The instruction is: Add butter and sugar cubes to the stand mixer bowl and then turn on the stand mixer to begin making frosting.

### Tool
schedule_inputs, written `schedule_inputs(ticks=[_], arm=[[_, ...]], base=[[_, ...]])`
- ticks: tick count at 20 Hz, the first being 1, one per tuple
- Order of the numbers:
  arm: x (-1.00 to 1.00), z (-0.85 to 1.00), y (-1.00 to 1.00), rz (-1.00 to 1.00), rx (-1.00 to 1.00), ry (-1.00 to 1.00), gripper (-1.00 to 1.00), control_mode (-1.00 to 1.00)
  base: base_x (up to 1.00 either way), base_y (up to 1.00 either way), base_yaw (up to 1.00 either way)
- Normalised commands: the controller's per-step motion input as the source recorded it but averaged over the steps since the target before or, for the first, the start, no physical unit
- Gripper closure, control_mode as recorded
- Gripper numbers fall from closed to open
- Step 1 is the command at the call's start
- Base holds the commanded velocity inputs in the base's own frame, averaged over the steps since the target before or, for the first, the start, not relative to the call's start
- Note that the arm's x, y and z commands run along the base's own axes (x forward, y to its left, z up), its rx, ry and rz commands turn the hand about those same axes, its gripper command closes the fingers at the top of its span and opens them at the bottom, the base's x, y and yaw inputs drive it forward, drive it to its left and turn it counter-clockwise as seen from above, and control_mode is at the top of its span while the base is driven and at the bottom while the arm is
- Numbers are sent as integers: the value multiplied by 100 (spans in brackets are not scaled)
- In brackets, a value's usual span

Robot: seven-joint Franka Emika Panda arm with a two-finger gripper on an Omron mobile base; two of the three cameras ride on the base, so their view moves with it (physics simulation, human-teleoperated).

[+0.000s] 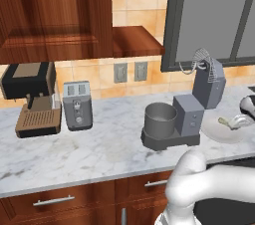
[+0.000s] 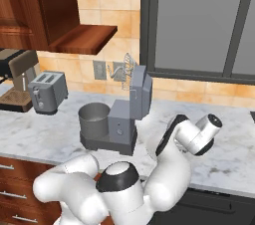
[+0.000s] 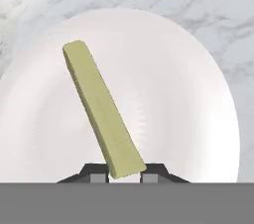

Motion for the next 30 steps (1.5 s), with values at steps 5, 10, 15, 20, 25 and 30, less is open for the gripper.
schedule_inputs(ticks=[5, 10, 15, 20, 25, 30], arm=[[-29, 83, 0, 0, 10, -7, 100, -100], [-68, 93, 2, 0, 1, -6, 100, -100], [-89, 94, 39, 0, 0, -5, 100, -100], [-96, 84, 85, 0, -3, -5, 100, -100], [-97, 61, 100, 2, -12, -3, 100, -100], [-67, 41, 100, 2, -16, 0, 100, -100]], base=[[0, 0, 0], [0, 0, 0], [0, 0, 0], [0, 0, 0], [0, 0, 0], [0, 0, 0]])
